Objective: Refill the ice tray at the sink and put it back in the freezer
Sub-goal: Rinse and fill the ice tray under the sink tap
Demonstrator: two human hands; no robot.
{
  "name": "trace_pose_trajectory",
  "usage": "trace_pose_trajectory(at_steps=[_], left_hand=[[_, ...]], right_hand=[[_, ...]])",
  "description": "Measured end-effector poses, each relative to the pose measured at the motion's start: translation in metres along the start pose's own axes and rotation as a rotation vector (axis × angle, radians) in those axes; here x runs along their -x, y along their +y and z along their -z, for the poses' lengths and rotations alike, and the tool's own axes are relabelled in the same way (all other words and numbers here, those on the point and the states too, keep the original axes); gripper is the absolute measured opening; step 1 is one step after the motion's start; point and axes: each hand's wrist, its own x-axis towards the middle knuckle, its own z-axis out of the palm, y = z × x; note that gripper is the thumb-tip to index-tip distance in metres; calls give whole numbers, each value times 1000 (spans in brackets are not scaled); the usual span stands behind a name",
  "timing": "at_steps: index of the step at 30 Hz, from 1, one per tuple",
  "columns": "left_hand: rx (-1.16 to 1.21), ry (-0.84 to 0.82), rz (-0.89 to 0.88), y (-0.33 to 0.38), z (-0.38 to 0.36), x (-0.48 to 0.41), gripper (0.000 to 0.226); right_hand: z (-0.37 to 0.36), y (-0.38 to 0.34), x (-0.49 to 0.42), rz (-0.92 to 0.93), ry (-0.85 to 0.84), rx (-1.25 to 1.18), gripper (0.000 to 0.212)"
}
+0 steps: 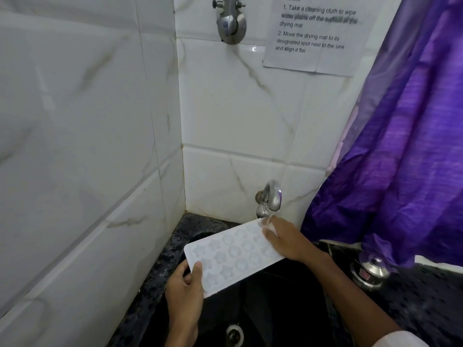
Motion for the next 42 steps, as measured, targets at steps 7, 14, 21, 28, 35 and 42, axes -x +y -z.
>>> trace_pose_trajectory(at_steps=[7, 14, 21, 28, 35, 42], left_hand=[[32, 44, -18, 9, -4, -7, 14], [52, 19, -46, 17, -10, -10, 13], [45, 30, -72, 18, -6, -12, 14], [45, 50, -48, 15, -6, -9, 14], [63, 52, -49, 17, -1, -7, 14], [68, 48, -33, 15, -1, -5, 21]], right_hand=[[1, 3, 6, -24, 118, -135, 26], [4, 7, 8, -17, 84, -39, 49], [5, 9, 5, 4, -22, 33, 49], [4, 5, 3, 32, -22, 78, 47], [4, 4, 5, 51, -23, 94, 48], [3, 3, 6, 33, -71, 123, 52]])
